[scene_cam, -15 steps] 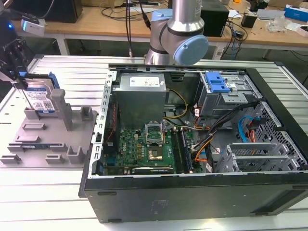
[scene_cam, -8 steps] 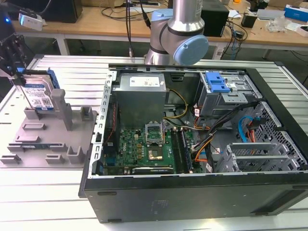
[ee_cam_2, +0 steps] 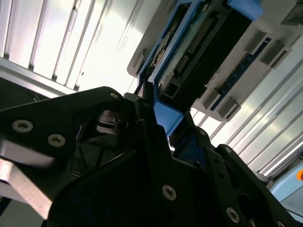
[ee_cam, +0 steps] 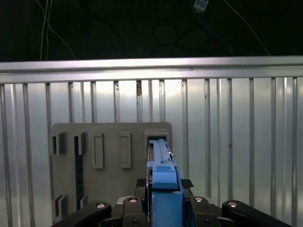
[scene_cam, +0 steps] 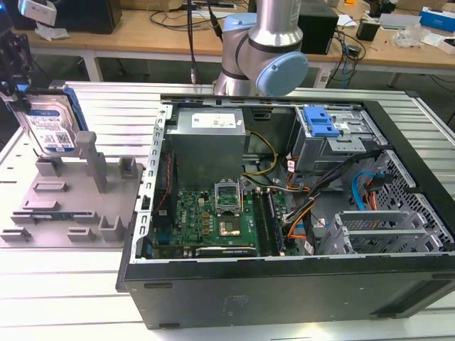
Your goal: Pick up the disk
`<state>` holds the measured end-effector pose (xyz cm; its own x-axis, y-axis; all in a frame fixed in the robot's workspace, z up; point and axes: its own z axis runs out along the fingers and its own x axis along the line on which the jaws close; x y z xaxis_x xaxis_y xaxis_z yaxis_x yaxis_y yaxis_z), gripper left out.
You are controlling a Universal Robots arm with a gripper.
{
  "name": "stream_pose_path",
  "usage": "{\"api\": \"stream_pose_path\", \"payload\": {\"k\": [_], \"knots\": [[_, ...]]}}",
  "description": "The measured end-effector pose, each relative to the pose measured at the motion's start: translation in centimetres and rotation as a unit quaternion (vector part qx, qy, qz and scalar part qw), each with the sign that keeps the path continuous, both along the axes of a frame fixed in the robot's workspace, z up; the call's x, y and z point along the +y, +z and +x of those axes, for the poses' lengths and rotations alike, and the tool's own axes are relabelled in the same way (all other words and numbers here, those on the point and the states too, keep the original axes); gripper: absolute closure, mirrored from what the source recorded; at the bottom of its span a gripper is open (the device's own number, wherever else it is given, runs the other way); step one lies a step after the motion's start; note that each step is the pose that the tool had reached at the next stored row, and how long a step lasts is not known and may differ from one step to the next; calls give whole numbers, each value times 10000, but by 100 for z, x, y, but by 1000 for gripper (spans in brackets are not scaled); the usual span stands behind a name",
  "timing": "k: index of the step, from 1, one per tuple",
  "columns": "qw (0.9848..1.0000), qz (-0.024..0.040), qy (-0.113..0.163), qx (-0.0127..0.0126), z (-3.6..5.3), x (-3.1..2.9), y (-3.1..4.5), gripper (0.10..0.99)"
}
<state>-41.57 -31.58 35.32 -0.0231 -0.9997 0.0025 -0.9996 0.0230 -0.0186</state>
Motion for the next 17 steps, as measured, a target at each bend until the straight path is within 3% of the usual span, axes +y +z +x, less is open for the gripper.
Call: {"api": "stream_pose_path", "payload": {"k": [6, 8, 12, 17], "knots": [[10000, 0, 0, 0, 0, 0, 182, 722], [10000, 0, 1, 0, 0, 0, 335, 722], [10000, 0, 2, 0, 0, 0, 458, 722], [10000, 0, 4, 0, 0, 0, 671, 722]]}}
